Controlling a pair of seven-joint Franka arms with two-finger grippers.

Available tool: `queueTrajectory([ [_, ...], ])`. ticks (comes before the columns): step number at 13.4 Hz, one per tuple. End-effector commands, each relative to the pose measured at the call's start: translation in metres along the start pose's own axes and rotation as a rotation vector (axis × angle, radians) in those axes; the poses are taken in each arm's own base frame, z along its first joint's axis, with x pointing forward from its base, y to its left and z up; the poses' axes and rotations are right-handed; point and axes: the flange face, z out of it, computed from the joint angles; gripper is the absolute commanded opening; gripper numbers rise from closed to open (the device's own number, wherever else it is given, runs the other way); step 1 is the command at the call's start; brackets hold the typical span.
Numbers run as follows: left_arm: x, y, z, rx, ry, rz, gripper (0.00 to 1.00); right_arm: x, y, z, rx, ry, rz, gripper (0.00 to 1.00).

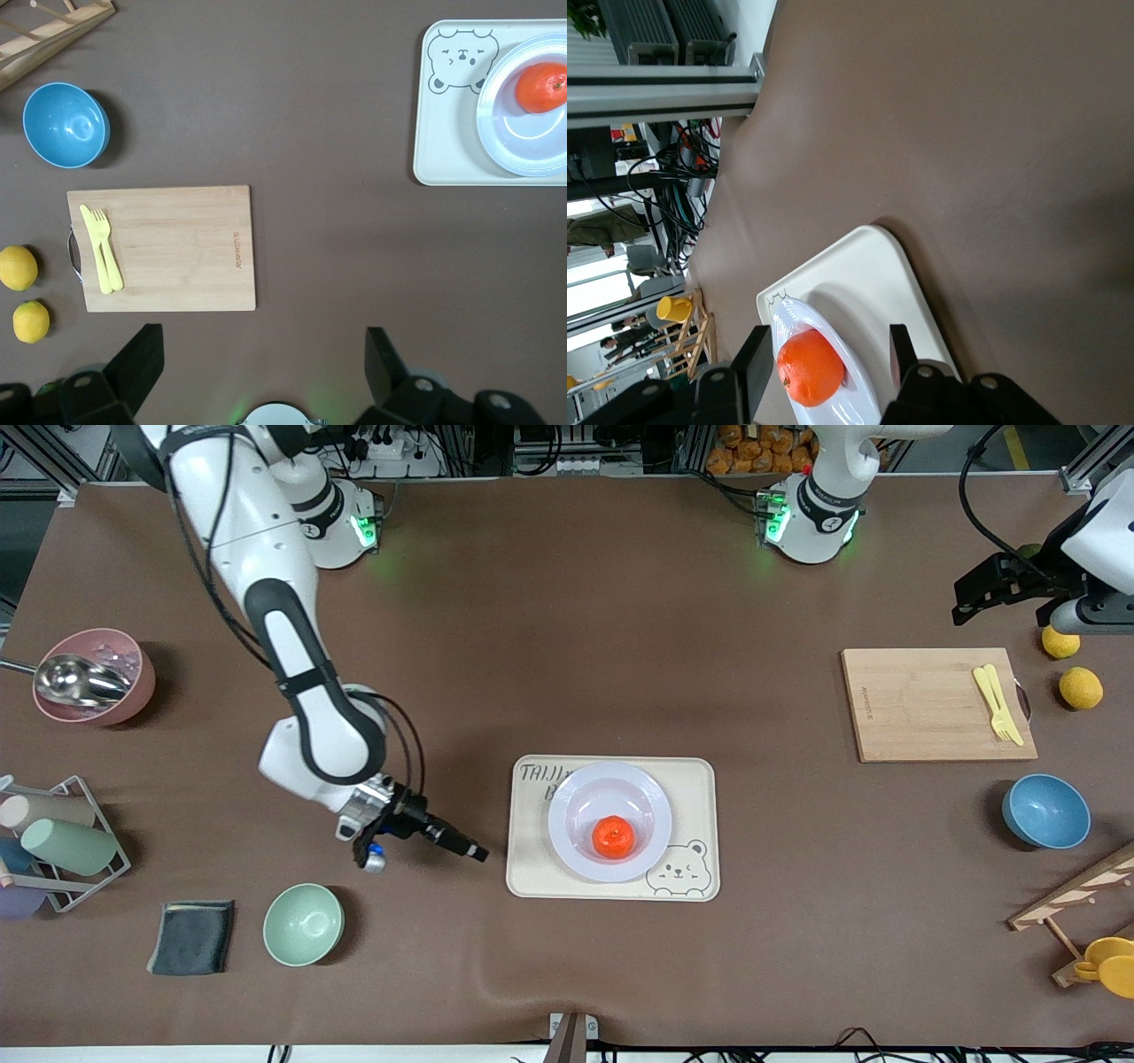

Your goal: Place orange and plate with both arms

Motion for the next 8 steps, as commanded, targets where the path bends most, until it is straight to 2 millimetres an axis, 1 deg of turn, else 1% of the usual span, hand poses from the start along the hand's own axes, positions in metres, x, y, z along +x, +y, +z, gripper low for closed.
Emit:
queueTrajectory([
  [1,-0.002,0.000,-0.002,0.002,-0.001,-0.010,1.00,0.038,-0.006,-0.067,-0.014,-0.088,0.013,0.64],
  [2,-0.001,0.000,-0.002,0.002,-0.003,-0.009,1.00,0.052,-0.008,-0.093,-0.007,-0.137,0.014,0.67],
  [4,-0.001,0.000,-0.002,0.002,-0.003,-0.009,1.00,0.081,-0.004,-0.142,-0.029,-0.211,0.008,0.70],
  [5,-0.001,0.000,-0.002,0.003,-0.003,-0.009,1.00,0.089,-0.004,-0.159,-0.047,-0.238,0.009,0.73],
  [6,-0.001,0.000,-0.002,0.002,-0.003,-0.009,1.00,0.099,-0.006,-0.180,-0.066,-0.247,-0.005,0.83],
  [7,-0.001,0.000,-0.001,0.002,-0.004,-0.009,1.00,0.106,-0.008,-0.196,-0.109,-0.259,-0.044,1.00],
  [8,-0.001,0.000,-0.001,0.002,-0.004,-0.009,1.00,0.108,-0.013,-0.206,-0.174,-0.265,-0.095,1.00],
])
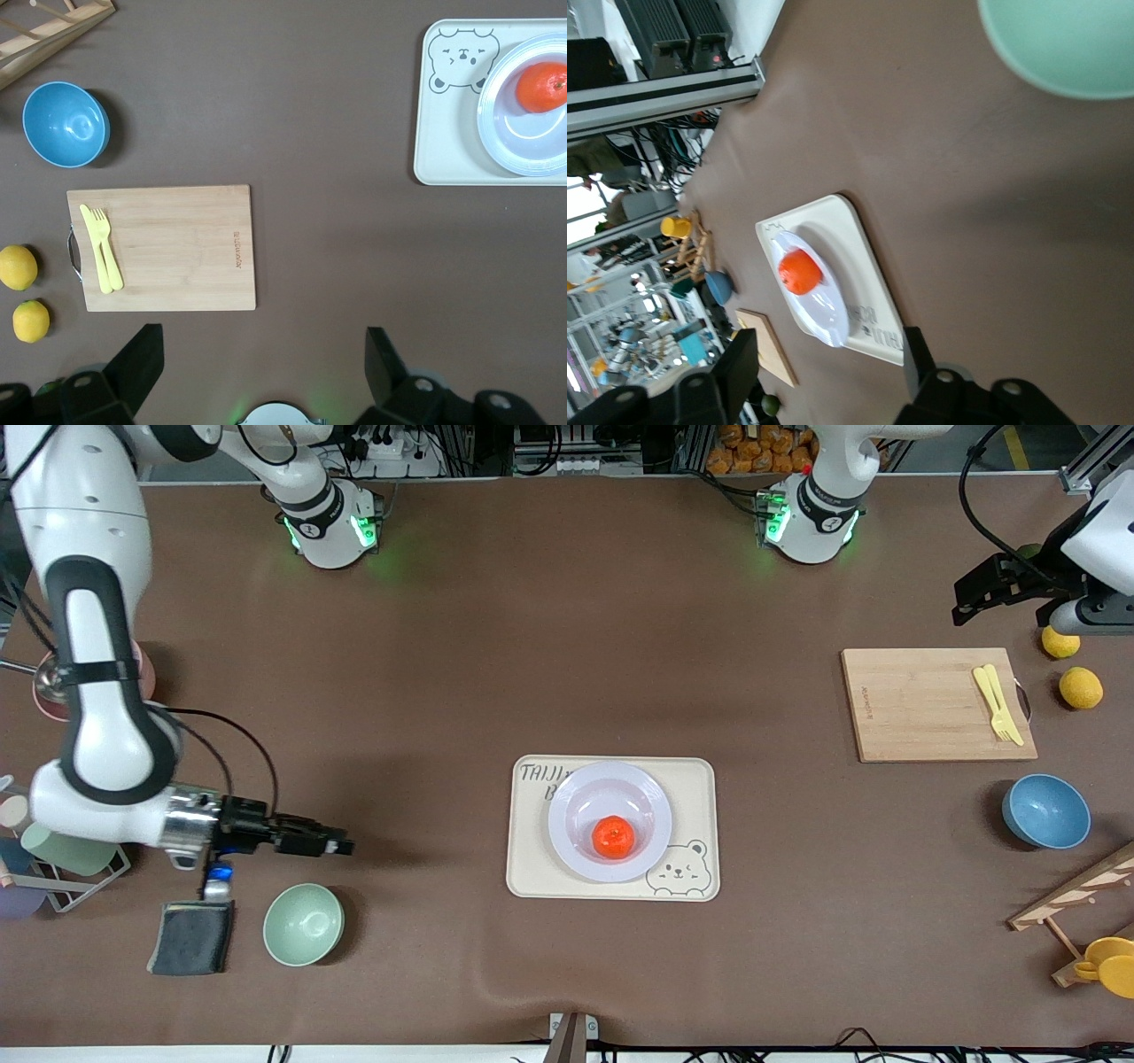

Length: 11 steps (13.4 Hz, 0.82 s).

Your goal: Place orange and plate with both arms

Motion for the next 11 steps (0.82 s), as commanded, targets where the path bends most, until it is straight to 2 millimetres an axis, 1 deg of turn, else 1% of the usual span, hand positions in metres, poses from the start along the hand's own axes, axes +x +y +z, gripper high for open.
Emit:
queueTrajectory([
  [1,-0.001,0.000,-0.001,0.004,-0.003,-0.008,1.00,-0.002,-0.022,-0.024,-0.170,-0.005,-0.080,1.00],
  [2,-0.002,0.000,-0.002,0.003,-0.001,-0.009,1.00,-0.007,-0.028,-0.037,-0.273,0.011,-0.129,1.00],
  [4,-0.001,0.000,-0.001,0.004,-0.003,-0.008,1.00,-0.017,-0.057,-0.066,-0.434,0.070,-0.147,1.00],
  [5,-0.002,0.000,-0.002,0.003,-0.001,-0.009,1.00,-0.030,-0.072,-0.075,-0.528,0.078,-0.139,1.00],
  [6,-0.002,0.000,-0.002,0.003,-0.001,-0.009,1.00,-0.045,-0.090,-0.076,-0.618,0.080,-0.136,1.00],
  [7,-0.002,0.000,-0.002,0.003,-0.001,-0.009,1.00,-0.061,-0.102,-0.084,-0.687,0.065,-0.142,1.00],
  [8,-0.002,0.000,-0.002,0.003,-0.001,-0.009,1.00,-0.079,-0.114,-0.097,-0.737,0.034,-0.141,1.00],
  [9,-0.002,0.000,-0.002,0.003,-0.001,-0.009,1.00,-0.092,-0.123,-0.110,-0.752,0.010,-0.136,1.00],
  [11,-0.002,0.000,-0.003,0.003,0.002,-0.008,1.00,-0.124,-0.148,-0.150,-0.773,0.046,-0.152,1.00],
])
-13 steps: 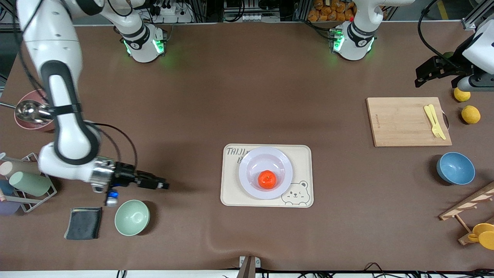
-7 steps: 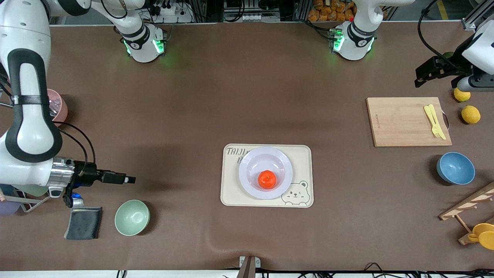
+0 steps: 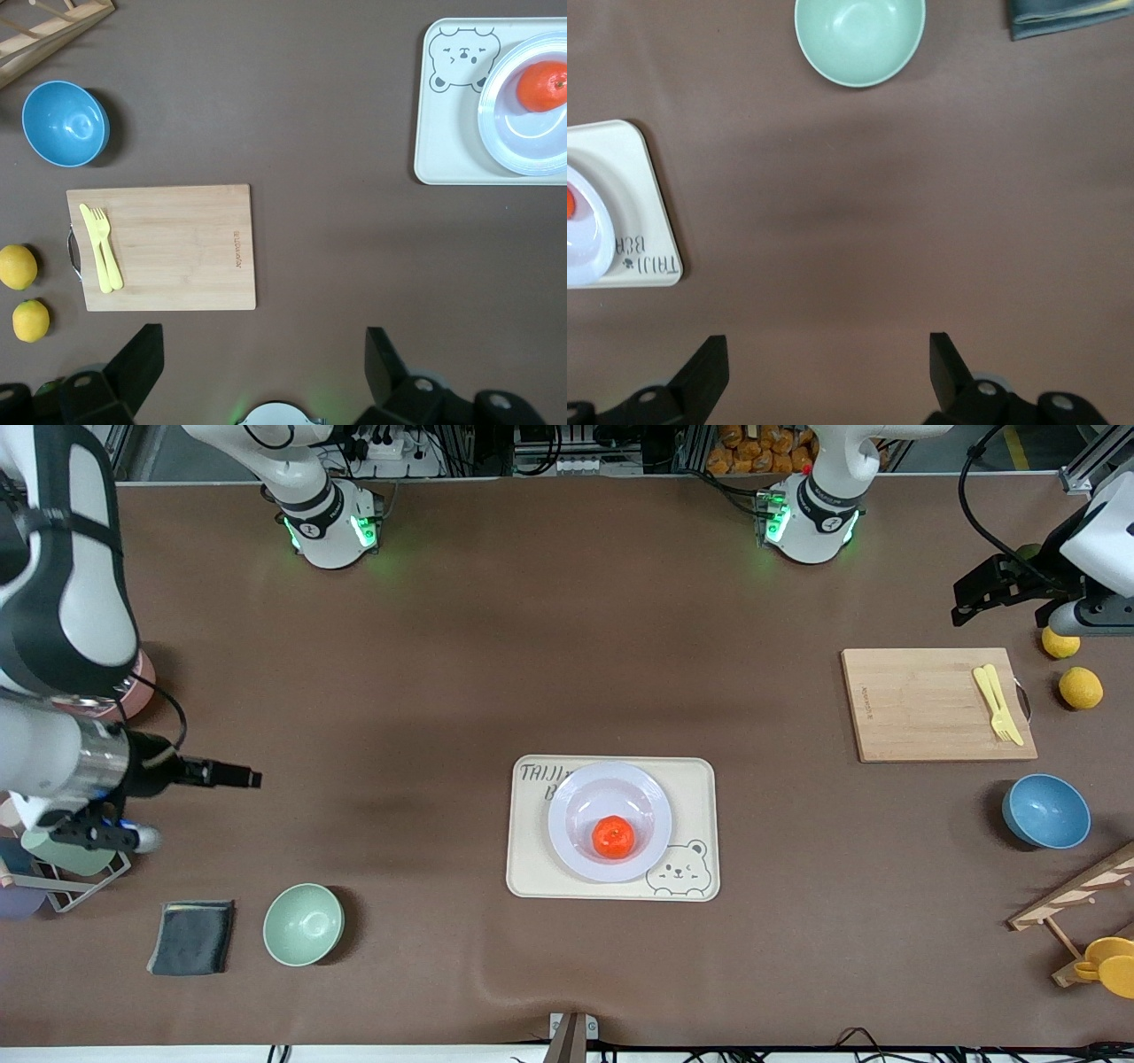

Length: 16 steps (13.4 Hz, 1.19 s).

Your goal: Place orange and plate with both arms

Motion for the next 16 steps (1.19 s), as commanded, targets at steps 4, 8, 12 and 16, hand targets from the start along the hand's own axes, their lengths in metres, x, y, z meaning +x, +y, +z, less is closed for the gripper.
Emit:
queueTrajectory([
  [4,-0.003,0.001,-0.005,0.003,0.011,-0.008,1.00,-0.081,-0.002,-0.053,-0.176,0.079,-0.022,1.00],
  [8,-0.003,0.001,-0.006,0.003,0.016,-0.007,1.00,-0.109,0.007,-0.058,-0.170,0.089,-0.022,1.00],
  [12,-0.002,0.001,-0.005,0.002,0.016,-0.007,1.00,-0.125,0.018,-0.070,-0.165,0.111,-0.016,1.00],
  [16,-0.001,-0.001,-0.006,0.017,0.023,-0.010,1.00,-0.119,0.020,-0.087,-0.156,0.159,-0.013,1.00],
])
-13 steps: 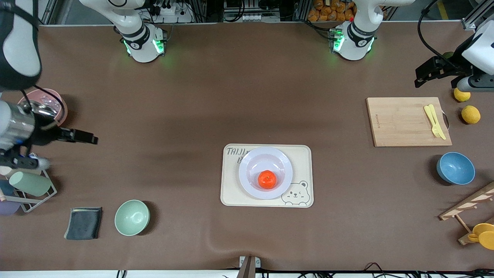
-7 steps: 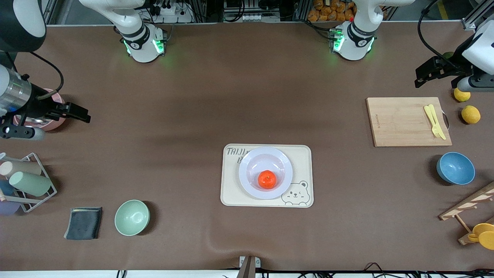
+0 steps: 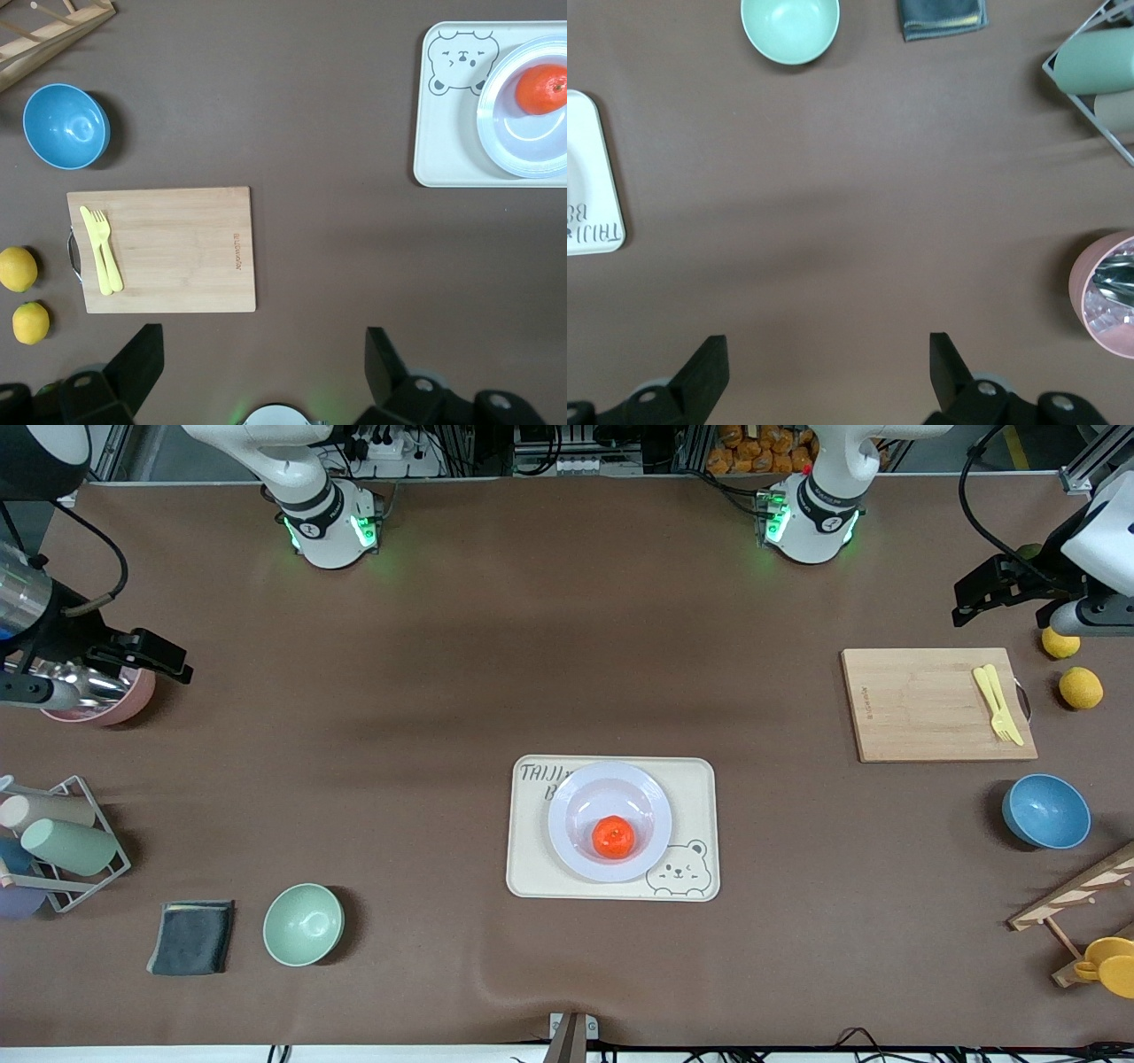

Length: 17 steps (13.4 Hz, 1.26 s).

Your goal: Place orange and plate with both arms

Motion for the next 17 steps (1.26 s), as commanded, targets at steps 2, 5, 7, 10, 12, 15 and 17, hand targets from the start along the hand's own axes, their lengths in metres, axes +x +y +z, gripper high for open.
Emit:
queueTrajectory([
  [2,-0.001,-0.001,-0.004,0.016,0.015,-0.008,1.00,0.003,0.016,-0.011,-0.008,0.030,0.017,1.00],
  [5,-0.001,-0.001,-0.004,0.016,0.018,-0.008,1.00,0.008,0.017,-0.009,-0.006,0.030,0.021,1.00],
  [7,0.000,-0.002,-0.003,0.016,0.018,-0.010,1.00,0.010,0.014,-0.014,-0.004,0.042,0.019,1.00],
  [10,-0.001,0.002,-0.005,0.016,0.021,-0.004,1.00,0.013,0.016,-0.010,-0.005,0.035,0.022,1.00],
  [12,-0.002,0.002,-0.006,0.016,0.023,-0.005,1.00,0.014,0.016,-0.007,-0.005,0.030,0.021,1.00],
  [15,-0.001,0.002,-0.005,0.018,0.023,-0.004,1.00,0.014,0.016,-0.008,-0.005,0.031,0.022,1.00],
  [17,-0.001,0.001,-0.005,0.018,0.023,-0.005,1.00,0.014,0.017,-0.007,-0.005,0.028,0.022,1.00],
])
